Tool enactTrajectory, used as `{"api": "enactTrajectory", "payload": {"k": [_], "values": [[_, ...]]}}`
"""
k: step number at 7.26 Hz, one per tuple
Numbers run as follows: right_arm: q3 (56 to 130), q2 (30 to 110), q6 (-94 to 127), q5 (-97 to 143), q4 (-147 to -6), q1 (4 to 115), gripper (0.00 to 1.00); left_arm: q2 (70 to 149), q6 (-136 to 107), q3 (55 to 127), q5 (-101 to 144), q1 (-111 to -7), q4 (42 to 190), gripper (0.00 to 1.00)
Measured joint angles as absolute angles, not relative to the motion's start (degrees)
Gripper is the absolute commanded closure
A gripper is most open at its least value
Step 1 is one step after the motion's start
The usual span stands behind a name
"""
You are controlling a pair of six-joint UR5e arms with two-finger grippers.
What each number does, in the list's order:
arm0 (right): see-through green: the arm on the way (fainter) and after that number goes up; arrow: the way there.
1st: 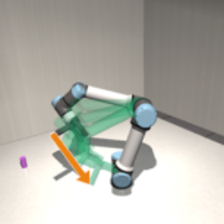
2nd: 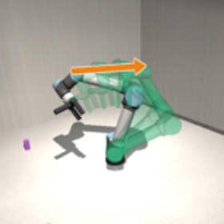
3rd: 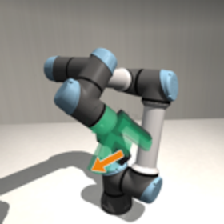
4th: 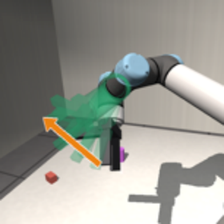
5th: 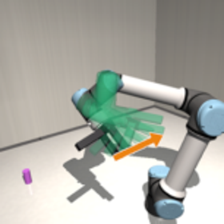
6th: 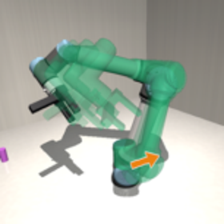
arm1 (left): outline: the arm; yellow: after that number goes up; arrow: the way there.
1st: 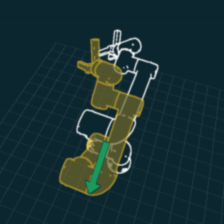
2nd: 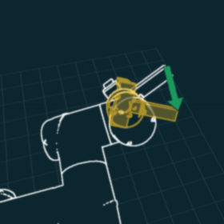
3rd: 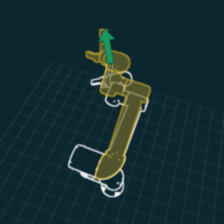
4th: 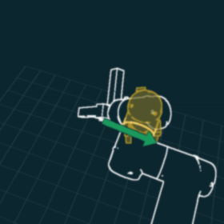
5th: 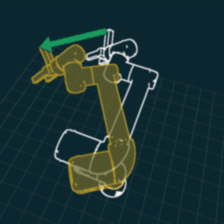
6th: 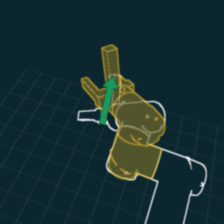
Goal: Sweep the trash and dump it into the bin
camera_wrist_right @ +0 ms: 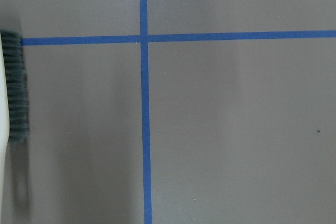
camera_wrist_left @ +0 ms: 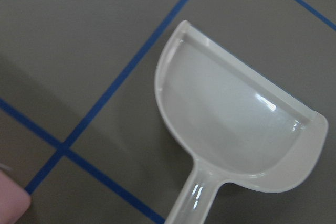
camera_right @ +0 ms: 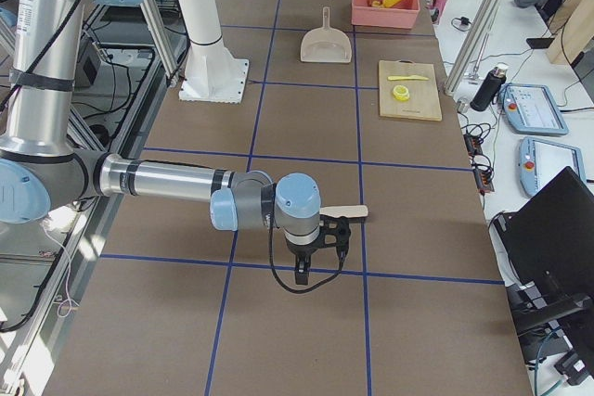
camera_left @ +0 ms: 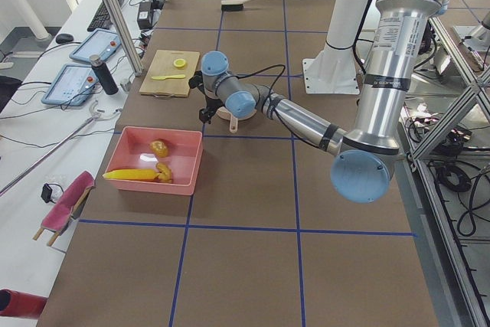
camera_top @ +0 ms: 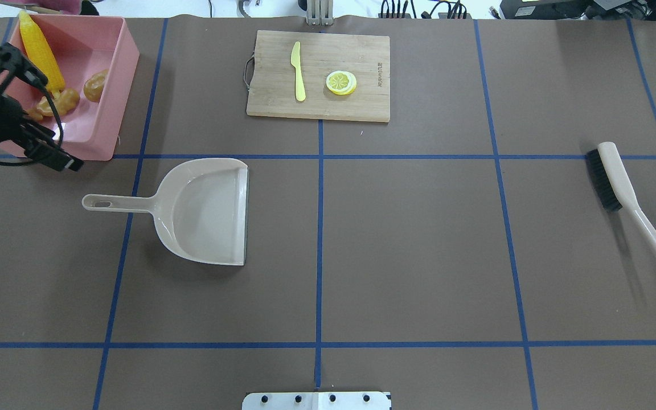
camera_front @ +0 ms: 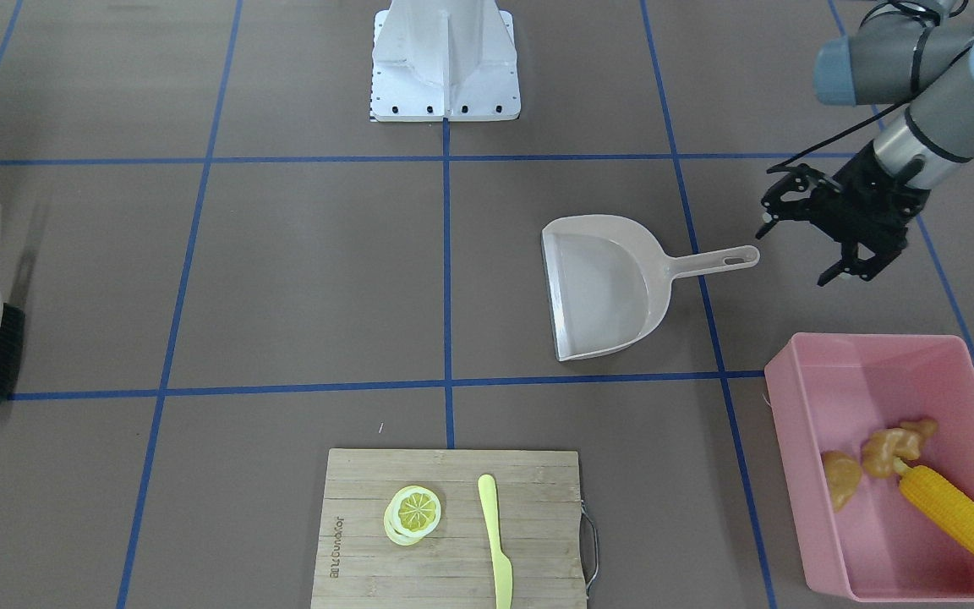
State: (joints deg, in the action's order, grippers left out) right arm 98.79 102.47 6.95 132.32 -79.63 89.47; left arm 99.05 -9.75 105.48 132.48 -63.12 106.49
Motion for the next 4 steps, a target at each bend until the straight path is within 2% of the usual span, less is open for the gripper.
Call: {"api": "enactTrajectory", "payload": {"k": [4], "values": [[99.23,102.12,6.46,130.95,-79.62,89.47,0.0,97.9,-10.81,105.94,131.82,-76.63,88.38,0.02]]}}
